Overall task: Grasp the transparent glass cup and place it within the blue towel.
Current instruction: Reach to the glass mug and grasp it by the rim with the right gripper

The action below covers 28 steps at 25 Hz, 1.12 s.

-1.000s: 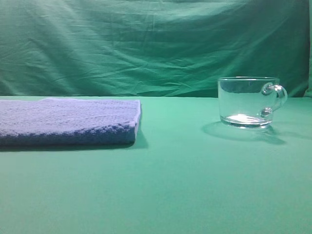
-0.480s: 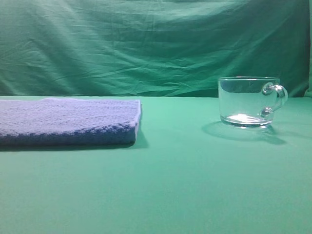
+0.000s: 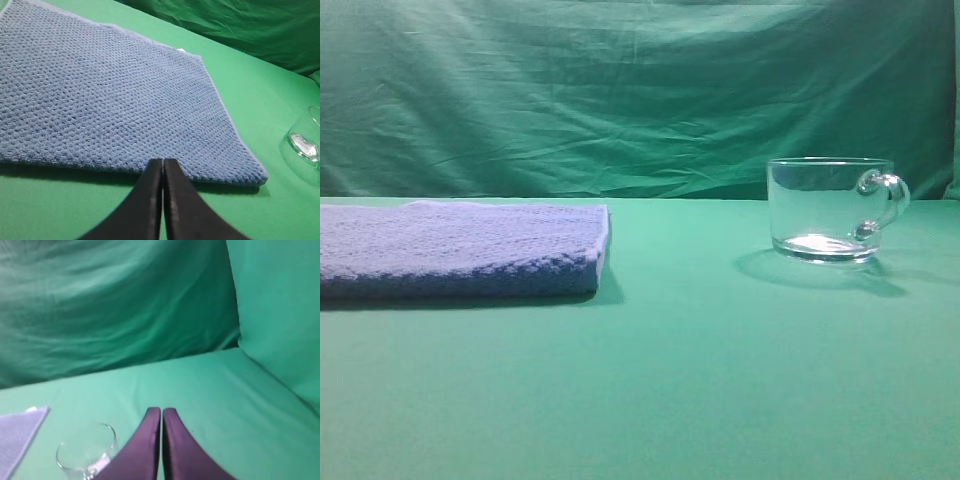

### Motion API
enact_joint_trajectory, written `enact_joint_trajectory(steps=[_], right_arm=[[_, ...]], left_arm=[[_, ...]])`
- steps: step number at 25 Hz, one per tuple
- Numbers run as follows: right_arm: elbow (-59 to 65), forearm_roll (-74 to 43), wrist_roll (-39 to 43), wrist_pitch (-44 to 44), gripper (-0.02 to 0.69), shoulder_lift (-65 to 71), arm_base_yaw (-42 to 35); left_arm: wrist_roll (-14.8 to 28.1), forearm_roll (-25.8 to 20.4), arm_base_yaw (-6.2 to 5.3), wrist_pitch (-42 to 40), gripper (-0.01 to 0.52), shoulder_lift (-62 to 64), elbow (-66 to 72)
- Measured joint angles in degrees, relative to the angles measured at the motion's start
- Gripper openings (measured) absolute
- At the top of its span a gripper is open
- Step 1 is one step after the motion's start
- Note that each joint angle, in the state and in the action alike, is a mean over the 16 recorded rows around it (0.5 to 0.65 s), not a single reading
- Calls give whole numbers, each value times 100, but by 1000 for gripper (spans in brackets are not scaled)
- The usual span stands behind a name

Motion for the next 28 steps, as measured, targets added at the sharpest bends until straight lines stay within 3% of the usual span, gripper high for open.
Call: enact_joint_trajectory(steps=[9, 17, 21, 28], right_arm=[[-1203, 705, -1263, 1430, 0, 1756, 144], [-1735, 1151, -2128, 1652, 34, 2933, 838], [-1810, 1151, -2305, 1444, 144, 3420, 1261], [-1834, 1150, -2549, 780, 418, 4184, 1692]], left_arm=[[0, 0, 0, 0, 0, 0, 0], [0, 0, 0, 0, 0, 0, 0], [0, 0, 0, 0, 0, 0, 0], [0, 0, 0, 0, 0, 0, 0]])
